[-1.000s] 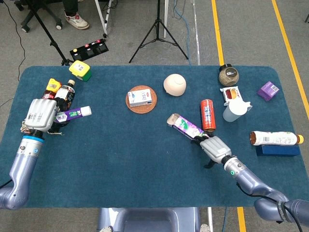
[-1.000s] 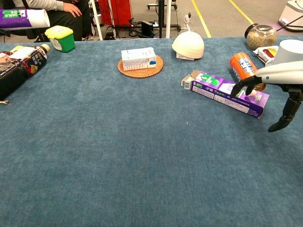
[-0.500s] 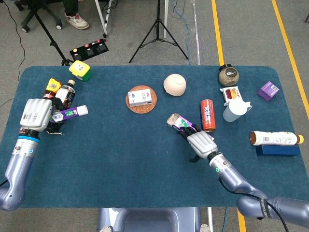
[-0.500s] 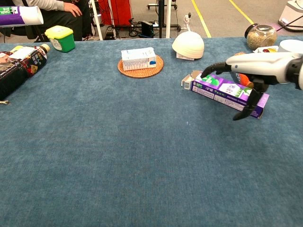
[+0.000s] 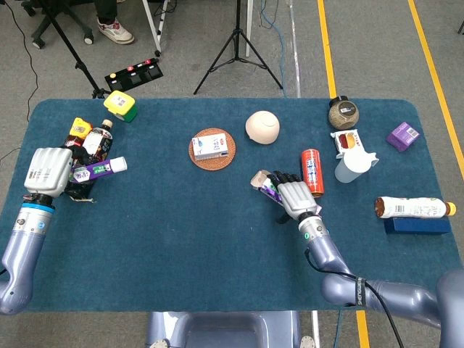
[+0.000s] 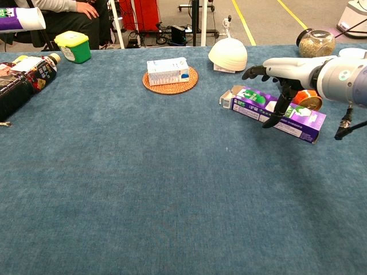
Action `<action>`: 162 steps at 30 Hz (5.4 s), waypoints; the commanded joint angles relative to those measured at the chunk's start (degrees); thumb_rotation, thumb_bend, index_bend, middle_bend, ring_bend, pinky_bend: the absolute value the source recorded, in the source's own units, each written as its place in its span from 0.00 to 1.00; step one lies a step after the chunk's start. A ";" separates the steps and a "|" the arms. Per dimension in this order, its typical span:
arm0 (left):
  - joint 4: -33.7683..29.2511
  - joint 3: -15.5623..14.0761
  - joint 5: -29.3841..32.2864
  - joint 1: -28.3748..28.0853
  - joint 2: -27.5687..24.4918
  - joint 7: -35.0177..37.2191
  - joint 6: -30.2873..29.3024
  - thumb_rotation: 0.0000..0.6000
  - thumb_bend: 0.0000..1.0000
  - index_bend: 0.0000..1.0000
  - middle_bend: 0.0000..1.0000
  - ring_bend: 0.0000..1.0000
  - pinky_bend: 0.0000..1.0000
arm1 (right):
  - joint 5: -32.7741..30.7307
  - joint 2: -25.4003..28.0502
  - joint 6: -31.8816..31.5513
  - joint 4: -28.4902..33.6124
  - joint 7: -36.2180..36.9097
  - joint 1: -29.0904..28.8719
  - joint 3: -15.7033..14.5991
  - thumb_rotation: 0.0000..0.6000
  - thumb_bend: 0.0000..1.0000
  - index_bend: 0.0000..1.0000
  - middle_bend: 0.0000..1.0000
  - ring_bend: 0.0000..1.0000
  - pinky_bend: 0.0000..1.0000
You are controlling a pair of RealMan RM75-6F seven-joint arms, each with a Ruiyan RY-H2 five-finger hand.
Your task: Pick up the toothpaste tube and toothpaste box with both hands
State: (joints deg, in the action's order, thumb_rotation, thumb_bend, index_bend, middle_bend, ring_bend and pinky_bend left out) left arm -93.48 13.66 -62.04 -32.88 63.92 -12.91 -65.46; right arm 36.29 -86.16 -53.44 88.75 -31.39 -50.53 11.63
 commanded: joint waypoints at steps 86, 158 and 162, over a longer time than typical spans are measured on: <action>2.77 -0.28 1.39 -0.09 2.14 -0.79 1.41 1.00 0.39 0.65 0.53 0.53 0.72 | 13.78 0.30 -4.93 0.87 4.72 9.01 -8.55 1.00 0.07 0.32 0.35 0.37 0.36; -15.09 0.30 32.34 -23.36 17.70 -36.21 -1.14 1.00 0.39 0.65 0.53 0.53 0.72 | 32.56 -10.52 -10.68 -1.23 10.59 9.76 -0.46 1.00 0.50 0.45 0.48 0.50 0.60; -15.62 0.52 33.49 -24.34 18.36 -36.30 -1.87 1.00 0.39 0.65 0.53 0.53 0.72 | 32.64 -11.18 -10.81 -1.76 10.12 9.67 -0.24 1.00 0.50 0.45 0.48 0.50 0.60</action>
State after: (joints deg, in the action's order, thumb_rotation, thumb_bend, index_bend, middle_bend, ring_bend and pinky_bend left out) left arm -108.93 14.10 -28.71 -57.06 82.18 -49.22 -67.21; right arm 68.82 -97.26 -64.19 87.09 -21.17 -40.83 11.38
